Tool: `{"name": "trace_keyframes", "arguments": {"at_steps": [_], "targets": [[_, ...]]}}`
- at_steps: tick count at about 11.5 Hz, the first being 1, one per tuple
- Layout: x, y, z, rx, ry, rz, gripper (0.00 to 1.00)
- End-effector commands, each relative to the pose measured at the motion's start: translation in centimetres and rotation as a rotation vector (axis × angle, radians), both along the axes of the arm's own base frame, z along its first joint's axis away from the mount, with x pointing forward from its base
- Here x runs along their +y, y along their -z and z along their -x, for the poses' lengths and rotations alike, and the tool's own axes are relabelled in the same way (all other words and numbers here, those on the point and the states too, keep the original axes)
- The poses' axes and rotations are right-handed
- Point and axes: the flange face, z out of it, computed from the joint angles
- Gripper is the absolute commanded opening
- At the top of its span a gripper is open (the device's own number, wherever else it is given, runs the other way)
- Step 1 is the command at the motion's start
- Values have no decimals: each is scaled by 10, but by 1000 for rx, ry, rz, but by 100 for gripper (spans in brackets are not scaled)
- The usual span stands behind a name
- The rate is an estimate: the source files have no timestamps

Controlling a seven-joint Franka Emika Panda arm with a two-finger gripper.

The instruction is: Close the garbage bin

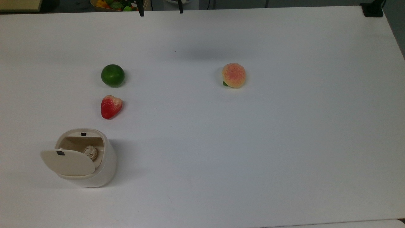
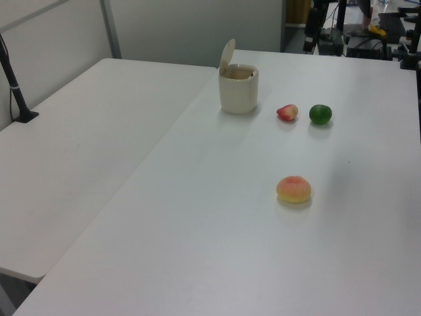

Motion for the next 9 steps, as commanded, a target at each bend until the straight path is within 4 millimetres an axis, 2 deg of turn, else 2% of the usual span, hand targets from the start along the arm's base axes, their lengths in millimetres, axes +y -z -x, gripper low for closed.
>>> {"name": "trace_keyframes", "arguments": {"at_steps": [1,3,5,7,9], "targets": [[-1,1,4,-15,-14,-12,100],[-1,1,4,-16,-12,-12,100],[-1,0,4,-17,-6,-14,91],[0,0,3,-18,-2,-17,77],[-1,-1,2,-35,-3,-17,71]]}}
